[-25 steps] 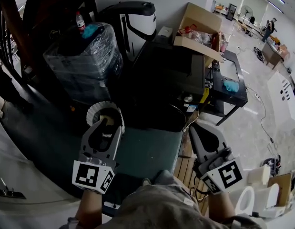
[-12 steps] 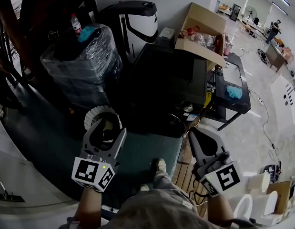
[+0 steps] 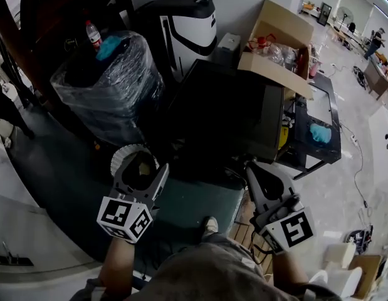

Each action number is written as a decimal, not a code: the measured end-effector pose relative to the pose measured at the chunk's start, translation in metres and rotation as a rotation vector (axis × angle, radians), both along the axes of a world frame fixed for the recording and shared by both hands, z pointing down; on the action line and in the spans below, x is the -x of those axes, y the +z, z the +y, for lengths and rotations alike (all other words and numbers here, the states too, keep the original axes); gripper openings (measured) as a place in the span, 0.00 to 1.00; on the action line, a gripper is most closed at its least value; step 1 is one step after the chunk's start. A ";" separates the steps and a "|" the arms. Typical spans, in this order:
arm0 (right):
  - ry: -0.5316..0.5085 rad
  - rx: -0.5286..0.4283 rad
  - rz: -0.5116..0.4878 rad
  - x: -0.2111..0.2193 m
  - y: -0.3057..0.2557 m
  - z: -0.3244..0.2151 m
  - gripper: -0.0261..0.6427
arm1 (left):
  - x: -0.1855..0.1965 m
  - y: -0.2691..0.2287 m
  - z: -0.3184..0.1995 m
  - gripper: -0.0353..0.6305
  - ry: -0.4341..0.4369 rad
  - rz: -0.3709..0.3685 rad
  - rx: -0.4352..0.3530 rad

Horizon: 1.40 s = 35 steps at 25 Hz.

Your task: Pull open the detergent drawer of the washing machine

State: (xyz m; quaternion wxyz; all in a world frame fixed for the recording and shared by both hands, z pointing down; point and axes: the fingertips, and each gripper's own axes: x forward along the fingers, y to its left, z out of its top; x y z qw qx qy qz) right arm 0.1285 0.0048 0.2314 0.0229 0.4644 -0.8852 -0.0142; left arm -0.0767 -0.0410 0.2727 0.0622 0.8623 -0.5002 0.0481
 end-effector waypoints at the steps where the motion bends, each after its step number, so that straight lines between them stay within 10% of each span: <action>1: -0.015 0.000 -0.002 -0.001 0.001 -0.011 0.08 | -0.003 0.003 -0.010 0.50 -0.007 0.003 0.009; 25: -0.113 0.100 -0.004 0.000 0.063 -0.151 0.08 | 0.017 0.133 -0.143 0.60 -0.173 0.647 0.343; 35: -0.079 0.164 0.054 0.036 0.107 -0.183 0.08 | 0.027 0.244 -0.185 0.61 -0.140 0.778 0.547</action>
